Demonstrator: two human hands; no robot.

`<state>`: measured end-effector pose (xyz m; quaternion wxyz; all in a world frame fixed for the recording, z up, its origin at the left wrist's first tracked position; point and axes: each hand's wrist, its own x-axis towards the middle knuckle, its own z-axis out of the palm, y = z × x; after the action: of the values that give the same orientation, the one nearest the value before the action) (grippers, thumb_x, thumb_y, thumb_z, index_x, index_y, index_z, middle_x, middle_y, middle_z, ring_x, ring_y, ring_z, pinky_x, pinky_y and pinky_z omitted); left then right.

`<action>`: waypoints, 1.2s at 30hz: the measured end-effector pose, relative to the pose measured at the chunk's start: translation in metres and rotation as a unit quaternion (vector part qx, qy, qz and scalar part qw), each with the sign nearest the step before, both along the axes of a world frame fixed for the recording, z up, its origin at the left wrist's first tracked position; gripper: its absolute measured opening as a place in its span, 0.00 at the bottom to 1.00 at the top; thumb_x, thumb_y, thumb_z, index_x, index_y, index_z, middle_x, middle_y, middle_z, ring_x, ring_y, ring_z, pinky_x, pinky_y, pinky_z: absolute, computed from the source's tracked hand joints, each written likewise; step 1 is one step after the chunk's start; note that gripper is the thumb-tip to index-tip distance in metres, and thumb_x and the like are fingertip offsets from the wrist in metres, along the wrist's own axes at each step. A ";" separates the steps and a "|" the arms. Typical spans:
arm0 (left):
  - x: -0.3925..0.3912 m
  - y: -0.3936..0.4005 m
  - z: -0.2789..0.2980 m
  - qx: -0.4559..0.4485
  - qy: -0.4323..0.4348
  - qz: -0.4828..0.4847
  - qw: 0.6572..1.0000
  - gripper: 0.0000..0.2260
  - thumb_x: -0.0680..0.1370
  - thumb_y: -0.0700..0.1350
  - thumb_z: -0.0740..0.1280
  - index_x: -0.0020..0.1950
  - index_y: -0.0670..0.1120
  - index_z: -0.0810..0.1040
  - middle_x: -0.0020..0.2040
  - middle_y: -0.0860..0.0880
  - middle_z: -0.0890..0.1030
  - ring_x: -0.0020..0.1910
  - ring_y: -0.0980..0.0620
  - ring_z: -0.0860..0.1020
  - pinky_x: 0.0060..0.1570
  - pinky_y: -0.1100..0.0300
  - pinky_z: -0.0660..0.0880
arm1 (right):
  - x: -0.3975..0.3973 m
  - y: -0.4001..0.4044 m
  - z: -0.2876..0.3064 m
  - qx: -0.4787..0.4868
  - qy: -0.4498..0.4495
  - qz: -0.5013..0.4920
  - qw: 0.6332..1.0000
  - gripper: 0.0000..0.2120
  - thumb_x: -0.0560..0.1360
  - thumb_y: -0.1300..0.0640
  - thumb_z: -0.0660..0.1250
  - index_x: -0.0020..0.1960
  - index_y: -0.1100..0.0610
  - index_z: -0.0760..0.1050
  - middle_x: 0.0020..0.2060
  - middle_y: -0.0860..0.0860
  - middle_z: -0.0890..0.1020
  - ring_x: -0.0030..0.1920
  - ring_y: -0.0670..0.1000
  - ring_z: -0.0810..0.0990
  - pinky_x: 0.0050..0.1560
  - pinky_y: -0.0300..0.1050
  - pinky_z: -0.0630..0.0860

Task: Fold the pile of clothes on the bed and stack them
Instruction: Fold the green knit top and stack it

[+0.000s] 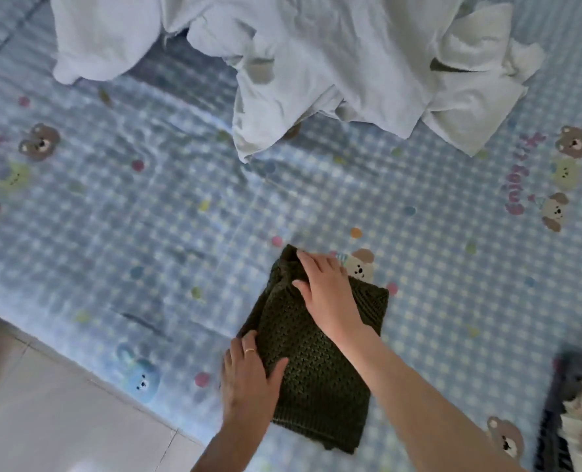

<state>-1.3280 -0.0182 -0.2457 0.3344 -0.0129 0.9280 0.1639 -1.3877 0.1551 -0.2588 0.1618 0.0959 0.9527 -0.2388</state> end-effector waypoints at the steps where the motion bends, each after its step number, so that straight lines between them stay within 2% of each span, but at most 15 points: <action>1: 0.004 -0.002 0.000 0.009 -0.013 0.023 1.000 0.24 0.77 0.56 0.62 0.70 0.47 0.63 0.63 0.48 0.69 0.63 0.48 0.69 0.62 0.54 0.70 | -0.006 0.000 -0.004 0.003 -0.013 0.023 1.000 0.21 0.79 0.50 0.61 0.70 0.55 0.67 0.62 0.52 0.74 0.65 0.56 0.69 0.67 0.53 0.63; 4: -0.006 -0.003 0.005 0.102 0.021 0.100 0.990 0.14 0.79 0.46 0.62 0.65 0.46 0.70 0.59 0.48 0.73 0.56 0.47 0.75 0.54 0.52 0.75 | -0.014 0.006 -0.006 0.001 0.036 0.018 0.999 0.11 0.77 0.53 0.65 0.58 0.54 0.75 0.52 0.51 0.78 0.56 0.55 0.74 0.60 0.52 0.68; 6: -0.018 -0.004 0.003 0.126 0.076 0.127 0.981 0.13 0.79 0.43 0.64 0.62 0.44 0.72 0.55 0.48 0.73 0.52 0.46 0.77 0.49 0.52 0.76 | -0.020 0.015 -0.008 -0.023 0.059 -0.027 0.998 0.09 0.77 0.53 0.65 0.56 0.55 0.76 0.49 0.51 0.77 0.52 0.54 0.76 0.55 0.52 0.72; 8: -0.025 -0.006 0.001 0.084 0.062 0.111 0.988 0.17 0.78 0.46 0.65 0.66 0.46 0.70 0.58 0.47 0.71 0.56 0.46 0.74 0.54 0.52 0.74 | -0.026 0.025 -0.012 -0.040 0.042 -0.050 0.997 0.13 0.77 0.51 0.65 0.58 0.56 0.74 0.52 0.52 0.76 0.54 0.54 0.75 0.55 0.53 0.74; 10: -0.021 -0.014 -0.002 -0.009 0.035 0.077 0.996 0.25 0.76 0.53 0.65 0.71 0.49 0.64 0.62 0.47 0.67 0.61 0.47 0.68 0.61 0.53 0.68 | -0.031 0.029 -0.016 -0.016 0.004 -0.018 1.000 0.20 0.77 0.46 0.63 0.64 0.56 0.70 0.58 0.54 0.74 0.58 0.55 0.72 0.58 0.52 0.73; 11: -0.017 -0.020 -0.003 -0.037 0.023 0.076 0.996 0.27 0.75 0.56 0.66 0.71 0.49 0.63 0.62 0.48 0.66 0.61 0.48 0.66 0.62 0.53 0.67 | -0.033 0.029 -0.019 0.005 -0.020 0.015 1.000 0.23 0.77 0.44 0.62 0.66 0.56 0.68 0.59 0.54 0.74 0.60 0.55 0.71 0.59 0.51 0.72; 13: -0.009 -0.029 -0.004 -0.044 -0.009 0.095 0.994 0.24 0.74 0.57 0.66 0.66 0.49 0.69 0.59 0.49 0.69 0.60 0.49 0.67 0.62 0.55 0.66 | -0.037 0.029 -0.024 0.015 -0.063 0.065 0.996 0.26 0.76 0.41 0.62 0.67 0.56 0.68 0.60 0.53 0.74 0.61 0.54 0.72 0.60 0.49 0.71; 15: -0.009 -0.034 0.001 -0.017 -0.037 0.117 0.992 0.16 0.75 0.54 0.68 0.58 0.48 0.74 0.53 0.50 0.72 0.56 0.49 0.71 0.57 0.57 0.68 | -0.042 0.030 -0.023 -0.057 -0.096 0.047 0.993 0.21 0.76 0.44 0.64 0.63 0.56 0.71 0.56 0.51 0.75 0.57 0.53 0.74 0.54 0.42 0.71; 18: -0.019 -0.039 0.017 0.097 -0.036 0.221 0.970 0.06 0.75 0.46 0.70 0.48 0.49 0.74 0.41 0.52 0.78 0.42 0.54 0.77 0.40 0.59 0.72 | -0.038 0.046 -0.001 -0.180 -0.095 -0.038 0.978 0.10 0.76 0.52 0.67 0.56 0.53 0.74 0.48 0.47 0.75 0.49 0.48 0.77 0.43 0.31 0.68; 20: -0.025 -0.039 0.033 0.145 -0.023 0.228 0.962 0.07 0.75 0.43 0.70 0.45 0.52 0.73 0.36 0.52 0.80 0.35 0.59 0.78 0.34 0.66 0.73 | -0.020 0.066 0.025 -0.247 -0.072 -0.102 0.961 0.07 0.76 0.56 0.67 0.52 0.46 0.74 0.45 0.42 0.79 0.46 0.42 0.79 0.42 0.28 0.71; 22: -0.032 -0.034 0.051 0.191 -0.015 0.226 0.955 0.10 0.73 0.40 0.71 0.45 0.54 0.76 0.36 0.53 0.82 0.36 0.61 0.79 0.33 0.71 0.73 | 0.005 0.086 0.058 -0.304 -0.047 -0.173 0.935 0.12 0.75 0.61 0.67 0.48 0.42 0.75 0.42 0.39 0.81 0.44 0.38 0.79 0.41 0.27 0.73; 26: -0.037 -0.004 0.089 0.251 -0.023 0.129 0.959 0.16 0.71 0.36 0.72 0.47 0.58 0.79 0.43 0.64 0.81 0.43 0.65 0.78 0.39 0.71 0.73 | 0.082 0.130 0.125 -0.360 -0.003 -0.285 0.888 0.14 0.74 0.71 0.65 0.49 0.52 0.78 0.43 0.50 0.83 0.44 0.48 0.82 0.42 0.40 0.79; 29: -0.031 0.029 0.114 0.294 -0.014 0.020 0.955 0.18 0.70 0.32 0.71 0.47 0.55 0.80 0.41 0.58 0.81 0.40 0.64 0.78 0.38 0.74 0.71 | 0.150 0.154 0.158 -0.360 0.016 -0.376 0.854 0.14 0.72 0.76 0.64 0.47 0.59 0.77 0.40 0.56 0.82 0.40 0.49 0.81 0.41 0.42 0.78; 32: -0.025 0.057 0.126 0.315 0.002 -0.054 0.948 0.19 0.70 0.30 0.71 0.46 0.56 0.80 0.40 0.55 0.79 0.38 0.62 0.77 0.38 0.74 0.70 | 0.197 0.162 0.175 -0.353 0.018 -0.423 0.834 0.14 0.69 0.80 0.63 0.46 0.64 0.75 0.34 0.54 0.81 0.35 0.48 0.78 0.35 0.35 0.73; 36: 0.019 0.117 0.145 0.348 -0.013 -0.125 0.929 0.19 0.70 0.30 0.72 0.46 0.55 0.80 0.42 0.55 0.79 0.42 0.59 0.78 0.42 0.71 0.71 | 0.278 0.188 0.205 -0.335 0.064 -0.501 0.796 0.12 0.69 0.82 0.62 0.46 0.69 0.73 0.30 0.50 0.79 0.30 0.45 0.75 0.29 0.32 0.70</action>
<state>-1.3094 0.0989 -0.1008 0.3478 0.2180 0.8022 0.4336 -1.1095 0.3427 -0.0535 -0.0200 0.4837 0.6407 -0.5960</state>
